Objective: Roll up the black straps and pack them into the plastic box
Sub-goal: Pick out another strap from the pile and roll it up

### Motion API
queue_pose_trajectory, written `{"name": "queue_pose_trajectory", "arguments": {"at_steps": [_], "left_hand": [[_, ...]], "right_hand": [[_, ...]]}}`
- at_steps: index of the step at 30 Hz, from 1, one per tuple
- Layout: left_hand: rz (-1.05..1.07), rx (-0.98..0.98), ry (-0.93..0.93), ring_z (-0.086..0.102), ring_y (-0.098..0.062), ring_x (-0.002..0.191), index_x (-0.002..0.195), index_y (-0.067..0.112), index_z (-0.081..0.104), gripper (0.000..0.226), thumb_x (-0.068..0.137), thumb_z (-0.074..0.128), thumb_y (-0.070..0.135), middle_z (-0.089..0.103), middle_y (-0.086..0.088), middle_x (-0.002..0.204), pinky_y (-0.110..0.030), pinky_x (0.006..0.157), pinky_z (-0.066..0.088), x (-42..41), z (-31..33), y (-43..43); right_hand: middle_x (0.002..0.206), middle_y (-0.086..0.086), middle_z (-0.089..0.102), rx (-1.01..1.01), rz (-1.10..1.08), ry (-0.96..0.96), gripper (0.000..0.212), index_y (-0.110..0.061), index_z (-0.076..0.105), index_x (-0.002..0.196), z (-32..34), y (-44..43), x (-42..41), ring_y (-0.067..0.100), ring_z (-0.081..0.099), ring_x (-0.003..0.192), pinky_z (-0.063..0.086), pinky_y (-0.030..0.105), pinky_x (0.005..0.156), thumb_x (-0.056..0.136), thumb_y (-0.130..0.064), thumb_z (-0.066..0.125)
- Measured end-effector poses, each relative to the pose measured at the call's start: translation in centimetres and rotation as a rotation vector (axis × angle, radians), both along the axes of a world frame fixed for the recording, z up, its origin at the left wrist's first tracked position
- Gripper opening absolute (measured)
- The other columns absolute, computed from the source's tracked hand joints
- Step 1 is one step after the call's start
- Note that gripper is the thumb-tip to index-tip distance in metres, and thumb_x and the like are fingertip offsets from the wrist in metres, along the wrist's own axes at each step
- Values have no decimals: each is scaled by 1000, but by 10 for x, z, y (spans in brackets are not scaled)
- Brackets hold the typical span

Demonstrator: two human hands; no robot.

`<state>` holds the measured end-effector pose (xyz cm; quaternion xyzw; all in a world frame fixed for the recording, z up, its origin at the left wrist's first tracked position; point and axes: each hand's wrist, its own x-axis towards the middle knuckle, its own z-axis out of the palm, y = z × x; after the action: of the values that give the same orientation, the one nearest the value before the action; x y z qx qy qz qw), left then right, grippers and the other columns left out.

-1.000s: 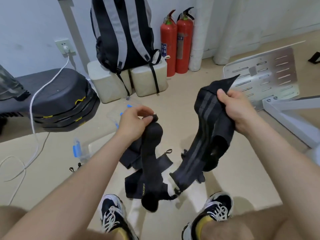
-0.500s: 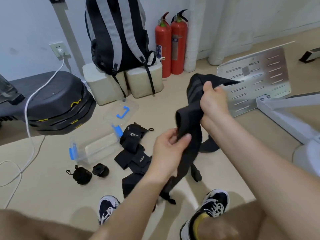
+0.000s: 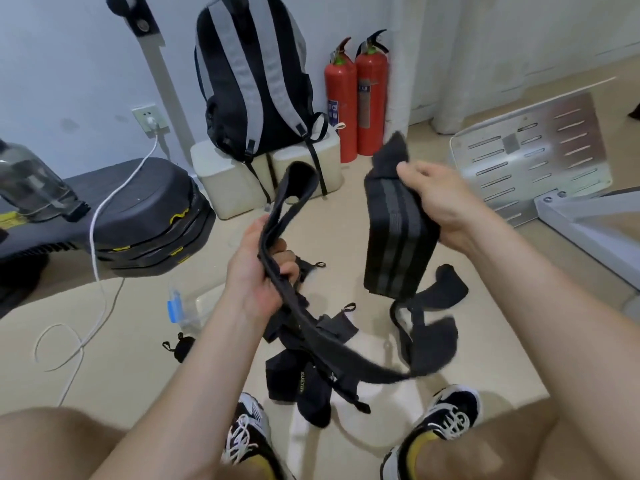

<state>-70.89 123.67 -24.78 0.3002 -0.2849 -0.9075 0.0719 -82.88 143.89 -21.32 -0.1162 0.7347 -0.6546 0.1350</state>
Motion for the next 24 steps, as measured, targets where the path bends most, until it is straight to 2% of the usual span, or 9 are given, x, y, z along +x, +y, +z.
{"name": "queue_pose_trajectory", "arguments": {"at_steps": [3,6,9,12,14,16,20,22,24], "left_hand": [[37,-218,23,33,-5,34,98,19,58,16,105,46,26,46,5,54,-15,32,28,-7,10,10],[86,-373,55,48,-7,37,112,16,61,19,107,43,19,62,2,66,-15,35,36,-9,21,17],[85,-458,74,70,-13,65,116,13,65,25,107,43,19,74,-6,97,-24,54,56,-11,25,18],[68,-537,93,70,-29,105,117,10,68,28,107,43,17,73,-13,113,-45,91,58,-14,23,21],[29,-621,99,70,-29,105,117,9,69,28,106,43,16,74,-13,110,-43,90,58,-14,24,25],[-19,-742,79,73,-21,91,113,12,70,26,106,46,15,77,-8,100,-35,78,60,-12,25,25],[-95,-1080,-12,71,-10,66,109,25,67,18,103,52,17,76,1,73,-27,55,54,-6,34,22],[-132,-1154,-14,71,-15,62,112,27,64,18,102,53,18,75,-3,74,-30,51,53,2,41,16],[-325,-1074,-13,72,-21,68,118,25,64,21,103,53,16,77,-10,84,-37,61,57,9,42,9]], "right_hand": [[90,-8,62,173,152,221,15,-25,58,108,1,-14,9,7,63,73,49,19,61,100,-13,54],[80,-13,60,328,188,345,29,-24,62,78,1,-29,17,10,57,81,42,21,70,94,-3,50],[70,-6,69,78,113,-8,29,-21,68,64,4,-32,20,17,62,77,47,29,72,87,-10,56],[77,-2,75,-43,290,-221,19,-15,72,85,4,-33,29,17,71,76,55,30,75,94,-26,60],[87,0,78,7,335,-165,9,-15,71,96,0,-36,31,17,74,82,58,32,78,91,-22,68],[85,2,77,170,272,12,3,-14,72,90,-4,-38,29,18,73,83,59,37,79,89,-17,71],[70,13,65,545,120,413,27,-9,61,67,-16,-37,21,30,62,73,47,47,64,90,-23,66],[87,12,68,780,13,567,8,-16,70,84,-20,-23,12,35,62,88,46,39,68,88,-13,63],[107,11,67,847,-94,641,29,-17,72,109,-22,-9,2,36,60,102,48,38,76,84,-5,61]]}}
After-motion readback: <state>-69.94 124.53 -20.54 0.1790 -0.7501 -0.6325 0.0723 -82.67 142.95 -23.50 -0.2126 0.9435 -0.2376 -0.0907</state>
